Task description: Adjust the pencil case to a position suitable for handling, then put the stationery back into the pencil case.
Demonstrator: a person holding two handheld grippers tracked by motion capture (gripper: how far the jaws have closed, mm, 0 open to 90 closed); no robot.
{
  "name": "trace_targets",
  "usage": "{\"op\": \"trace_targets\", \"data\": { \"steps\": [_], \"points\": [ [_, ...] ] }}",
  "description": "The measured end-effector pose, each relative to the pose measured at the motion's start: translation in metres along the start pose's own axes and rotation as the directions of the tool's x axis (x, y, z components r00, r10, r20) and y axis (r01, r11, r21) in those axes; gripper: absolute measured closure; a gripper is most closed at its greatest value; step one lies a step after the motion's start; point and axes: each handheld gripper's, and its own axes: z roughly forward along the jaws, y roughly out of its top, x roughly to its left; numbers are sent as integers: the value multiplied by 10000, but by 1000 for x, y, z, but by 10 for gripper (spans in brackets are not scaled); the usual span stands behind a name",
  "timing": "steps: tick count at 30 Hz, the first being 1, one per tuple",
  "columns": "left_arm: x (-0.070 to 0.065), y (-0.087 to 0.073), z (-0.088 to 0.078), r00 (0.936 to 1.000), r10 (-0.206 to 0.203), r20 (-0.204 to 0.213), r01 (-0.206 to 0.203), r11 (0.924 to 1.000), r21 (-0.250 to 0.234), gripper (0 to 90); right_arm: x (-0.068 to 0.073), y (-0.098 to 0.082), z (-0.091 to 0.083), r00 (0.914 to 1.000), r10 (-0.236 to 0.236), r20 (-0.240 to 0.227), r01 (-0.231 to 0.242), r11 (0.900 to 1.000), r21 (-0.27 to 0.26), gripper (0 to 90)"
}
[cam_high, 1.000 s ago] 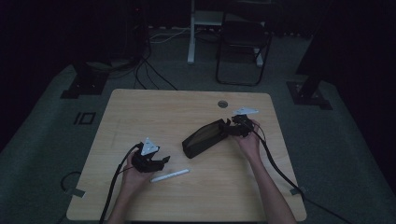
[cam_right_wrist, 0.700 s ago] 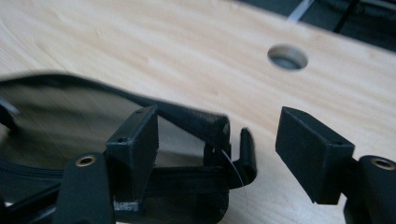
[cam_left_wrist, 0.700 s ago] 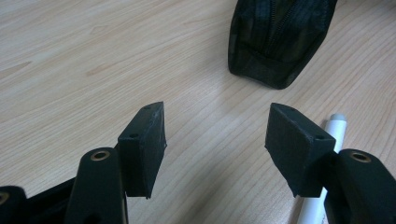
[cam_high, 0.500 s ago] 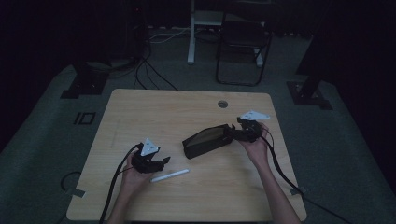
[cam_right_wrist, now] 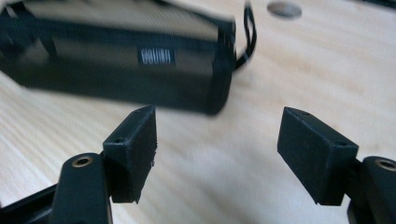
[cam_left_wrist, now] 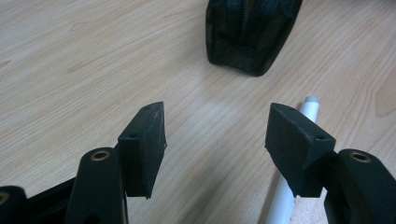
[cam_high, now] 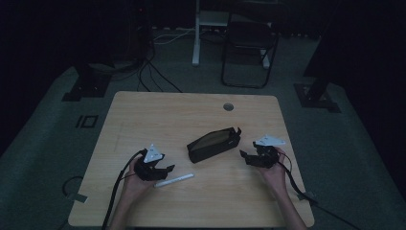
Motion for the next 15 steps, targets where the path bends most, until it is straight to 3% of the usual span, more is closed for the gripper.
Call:
{"op": "trace_targets", "data": {
  "steps": [6, 10, 11, 15],
  "points": [
    [-8, -5, -1, 9984, 375, 417, -378, 9993, 56, 377, -2, -18, 4, 9995, 303, -5, -303, 9992, 247, 279],
    [-10, -6, -1, 9972, 465, 586, -465, 9989, -16, 369, -1, -20, 6, 9996, 274, 36, -275, 9992, 286, 279],
    [-12, -10, -1, 9945, 496, 921, -492, 9988, -62, 361, 0, -22, 9, 9997, 263, 16, -264, 9991, 320, 279],
    [-14, -14, -1, 9936, 568, 980, -573, 9984, 18, 353, 2, -25, 13, 9999, 119, 42, -120, 9989, 452, 279]
  ]
}}
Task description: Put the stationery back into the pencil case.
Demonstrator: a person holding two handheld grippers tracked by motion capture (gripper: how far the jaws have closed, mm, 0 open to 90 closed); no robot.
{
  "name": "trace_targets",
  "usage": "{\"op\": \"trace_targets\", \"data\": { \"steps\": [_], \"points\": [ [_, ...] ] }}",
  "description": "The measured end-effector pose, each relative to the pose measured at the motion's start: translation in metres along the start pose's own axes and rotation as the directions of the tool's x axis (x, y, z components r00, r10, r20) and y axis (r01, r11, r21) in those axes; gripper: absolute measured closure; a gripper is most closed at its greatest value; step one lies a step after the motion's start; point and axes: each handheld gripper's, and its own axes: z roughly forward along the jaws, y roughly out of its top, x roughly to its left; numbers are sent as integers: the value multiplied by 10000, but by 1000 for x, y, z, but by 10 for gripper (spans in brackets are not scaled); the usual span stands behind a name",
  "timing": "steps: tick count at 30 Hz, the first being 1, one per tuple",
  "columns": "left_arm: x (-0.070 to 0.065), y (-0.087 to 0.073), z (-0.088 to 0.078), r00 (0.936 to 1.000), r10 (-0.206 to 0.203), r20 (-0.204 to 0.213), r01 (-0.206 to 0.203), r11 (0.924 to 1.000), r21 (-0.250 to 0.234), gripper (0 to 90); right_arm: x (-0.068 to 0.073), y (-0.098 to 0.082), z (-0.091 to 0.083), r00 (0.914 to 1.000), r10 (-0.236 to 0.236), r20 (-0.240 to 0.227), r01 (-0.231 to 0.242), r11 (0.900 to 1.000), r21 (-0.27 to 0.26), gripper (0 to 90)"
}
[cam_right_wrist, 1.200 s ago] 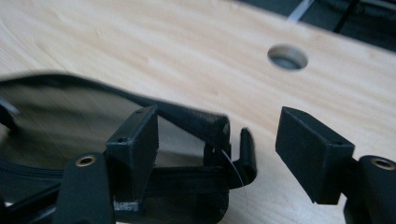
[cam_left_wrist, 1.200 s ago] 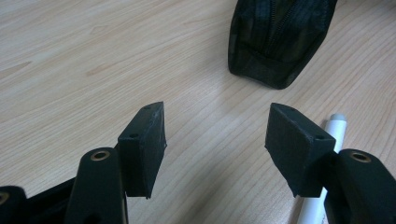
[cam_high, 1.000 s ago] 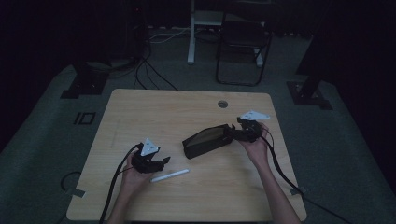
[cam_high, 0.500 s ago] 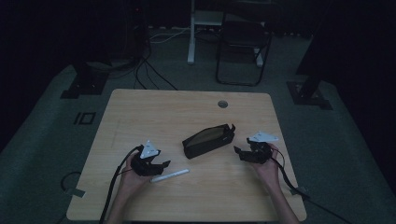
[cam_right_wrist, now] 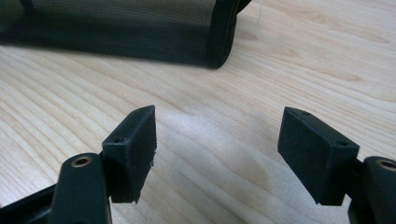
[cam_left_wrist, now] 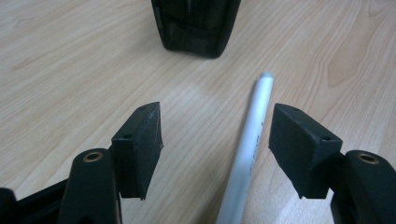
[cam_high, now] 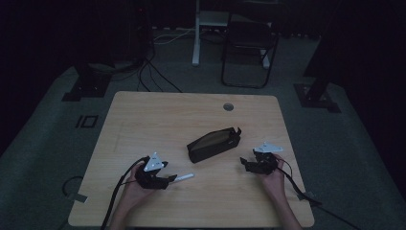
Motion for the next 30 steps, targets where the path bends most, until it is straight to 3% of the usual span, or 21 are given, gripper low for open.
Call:
{"op": "trace_targets", "data": {
  "steps": [12, 23, 30],
  "points": [
    [-8, -12, 0, 9991, 136, 402, -155, 9987, 491, 359, 0, -6, 4, 10000, 30, -60, -29, 9999, 154, 277],
    [-7, -24, 1, 9982, -101, 586, 46, 9955, 942, 478, -4, -8, 6, 10000, 73, 35, -73, 9997, 239, 277],
    [-8, -25, 2, 9987, 135, 499, -187, 9943, 1053, 547, -4, -9, 6, 9999, 24, 104, -27, 9995, 308, 276]
  ]
}}
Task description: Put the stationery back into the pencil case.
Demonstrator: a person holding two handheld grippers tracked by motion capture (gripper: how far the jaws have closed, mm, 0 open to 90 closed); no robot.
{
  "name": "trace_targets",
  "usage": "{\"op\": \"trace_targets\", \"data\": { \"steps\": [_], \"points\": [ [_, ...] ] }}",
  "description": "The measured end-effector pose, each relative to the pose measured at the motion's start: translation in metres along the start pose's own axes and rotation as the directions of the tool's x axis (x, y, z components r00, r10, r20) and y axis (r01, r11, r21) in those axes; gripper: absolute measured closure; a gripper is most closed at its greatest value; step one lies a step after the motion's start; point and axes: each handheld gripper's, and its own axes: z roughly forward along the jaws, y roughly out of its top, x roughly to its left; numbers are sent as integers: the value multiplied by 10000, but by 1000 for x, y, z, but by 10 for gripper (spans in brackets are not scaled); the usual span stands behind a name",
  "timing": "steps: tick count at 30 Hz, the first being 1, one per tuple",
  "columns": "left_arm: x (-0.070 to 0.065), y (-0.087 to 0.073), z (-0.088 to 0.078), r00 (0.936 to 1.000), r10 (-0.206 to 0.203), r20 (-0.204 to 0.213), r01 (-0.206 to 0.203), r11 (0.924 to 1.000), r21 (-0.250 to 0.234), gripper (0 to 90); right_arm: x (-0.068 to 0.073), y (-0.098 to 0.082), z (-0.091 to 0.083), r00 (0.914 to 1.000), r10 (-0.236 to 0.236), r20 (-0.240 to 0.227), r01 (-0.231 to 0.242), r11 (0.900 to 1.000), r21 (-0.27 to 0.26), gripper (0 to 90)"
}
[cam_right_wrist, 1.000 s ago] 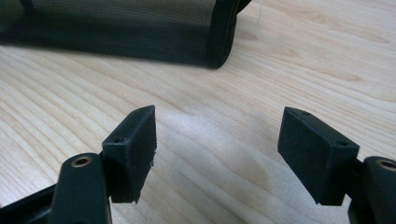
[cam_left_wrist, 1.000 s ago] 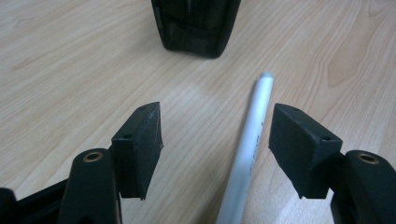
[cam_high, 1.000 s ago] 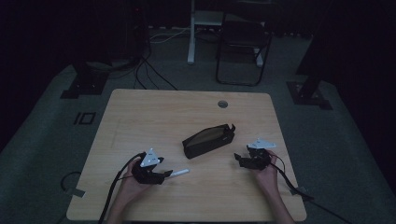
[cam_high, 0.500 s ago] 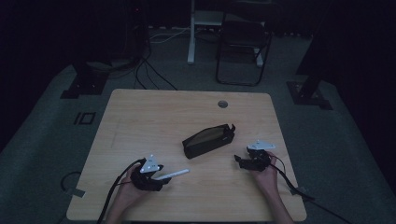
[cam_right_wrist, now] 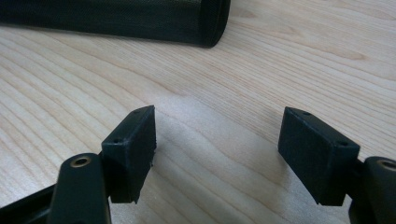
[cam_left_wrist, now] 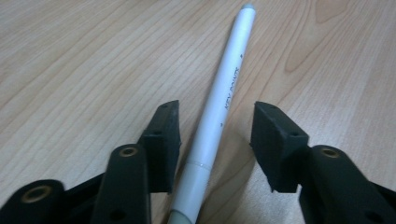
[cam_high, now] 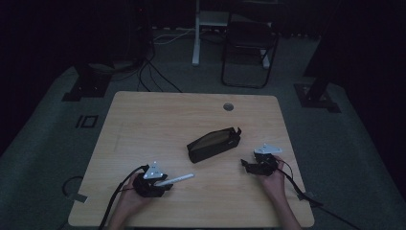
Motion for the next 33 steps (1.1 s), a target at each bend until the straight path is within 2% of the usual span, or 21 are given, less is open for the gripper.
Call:
{"op": "trace_targets", "data": {
  "steps": [2, 4, 15, 23, 29, 33],
  "points": [
    [-3, 0, -1, 9997, 215, -134, -214, 9997, 96, 563, -1, -1, 0, 10000, 6, 48, -6, 10000, 23, 276],
    [-3, -1, -2, 9996, 266, -98, -265, 9996, 112, 587, -2, -1, -1, 9999, 68, 75, -68, 10000, 32, 276],
    [-1, -5, -7, 9998, 174, -51, -174, 9997, 146, 777, -9, -2, -2, 9997, 155, 180, -157, 9998, 115, 270],
    [2, -5, -7, 9999, -15, 102, 14, 10000, 85, 784, -23, -6, -5, 9987, 393, 315, -398, 9991, 141, 258],
    [7, -6, -5, 9989, -345, 329, 352, 9992, -208, 784, -25, -6, -6, 9990, 362, 263, -366, 9992, 156, 254],
    [7, -6, -5, 9988, -362, 318, 369, 9991, -223, 786, -25, -6, -5, 9991, 342, 239, -346, 9993, 159, 252]
  ]
}}
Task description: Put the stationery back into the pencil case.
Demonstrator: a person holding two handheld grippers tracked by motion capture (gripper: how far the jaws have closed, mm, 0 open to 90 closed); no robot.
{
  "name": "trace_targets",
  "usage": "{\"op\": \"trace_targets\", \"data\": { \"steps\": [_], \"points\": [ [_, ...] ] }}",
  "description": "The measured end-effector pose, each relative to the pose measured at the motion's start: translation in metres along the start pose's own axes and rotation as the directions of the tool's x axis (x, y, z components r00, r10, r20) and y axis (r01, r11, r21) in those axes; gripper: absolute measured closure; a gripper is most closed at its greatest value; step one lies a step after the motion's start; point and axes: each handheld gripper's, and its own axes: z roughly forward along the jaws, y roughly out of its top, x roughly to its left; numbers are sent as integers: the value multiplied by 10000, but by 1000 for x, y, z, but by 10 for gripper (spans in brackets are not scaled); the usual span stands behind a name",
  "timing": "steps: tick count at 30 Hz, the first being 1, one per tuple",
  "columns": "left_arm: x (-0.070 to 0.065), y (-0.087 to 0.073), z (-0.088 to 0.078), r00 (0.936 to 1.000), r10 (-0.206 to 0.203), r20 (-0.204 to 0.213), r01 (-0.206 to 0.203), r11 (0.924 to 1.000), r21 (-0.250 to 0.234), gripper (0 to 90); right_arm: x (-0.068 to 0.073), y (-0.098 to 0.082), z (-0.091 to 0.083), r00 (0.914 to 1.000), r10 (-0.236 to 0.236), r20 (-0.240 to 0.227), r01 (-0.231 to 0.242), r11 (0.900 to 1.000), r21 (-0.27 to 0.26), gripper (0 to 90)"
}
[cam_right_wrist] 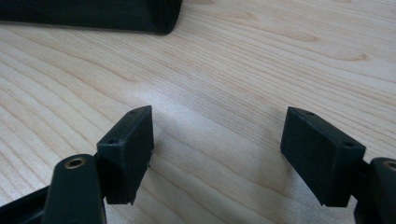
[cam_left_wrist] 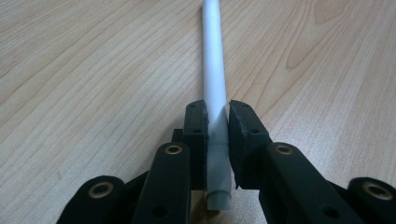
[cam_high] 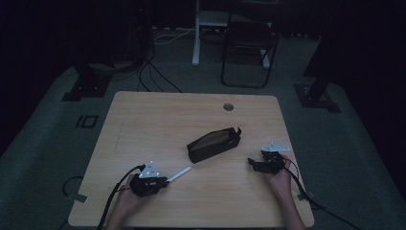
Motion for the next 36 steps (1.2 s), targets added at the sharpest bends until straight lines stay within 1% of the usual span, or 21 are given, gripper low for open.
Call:
{"op": "trace_targets", "data": {
  "steps": [1, 3, 10, 22, 24, 25, 31, 36],
  "points": [
    [-1, 1, 0, 10000, 47, -53, -47, 10000, 57, 786, 0, 0, 0, 10000, 0, -2, 0, 10000, 1, 252],
    [-3, 2, 0, 9993, 248, -288, -242, 9995, 197, 786, 0, 0, 0, 10000, -4, -6, 4, 10000, 1, 252],
    [-4, 4, 0, 9989, 281, -366, -273, 9994, 219, 787, 0, 0, 0, 10000, -1, -7, 1, 10000, 1, 252],
    [-2, 6, -9, 9996, 81, -263, -90, 9993, -368, 787, 0, 0, 0, 10000, 1, -7, -1, 10000, 3, 252],
    [-2, 6, -9, 9996, 81, -263, -90, 9993, -368, 786, 0, 0, 0, 10000, 1, -8, -1, 10000, 3, 252],
    [-3, 7, -12, 9997, 81, -232, -94, 9984, -552, 787, 0, 0, 0, 10000, 1, -7, -1, 10000, 4, 252],
    [-3, 10, -15, 9998, 143, -164, -154, 9976, -668, 787, 0, 0, 0, 10000, 0, -5, 0, 10000, 4, 252],
    [-4, 13, -19, 9998, 141, -145, -154, 9956, -924, 787, 0, 0, 0, 10000, 3, -5, -3, 10000, 4, 252]
  ]
}}
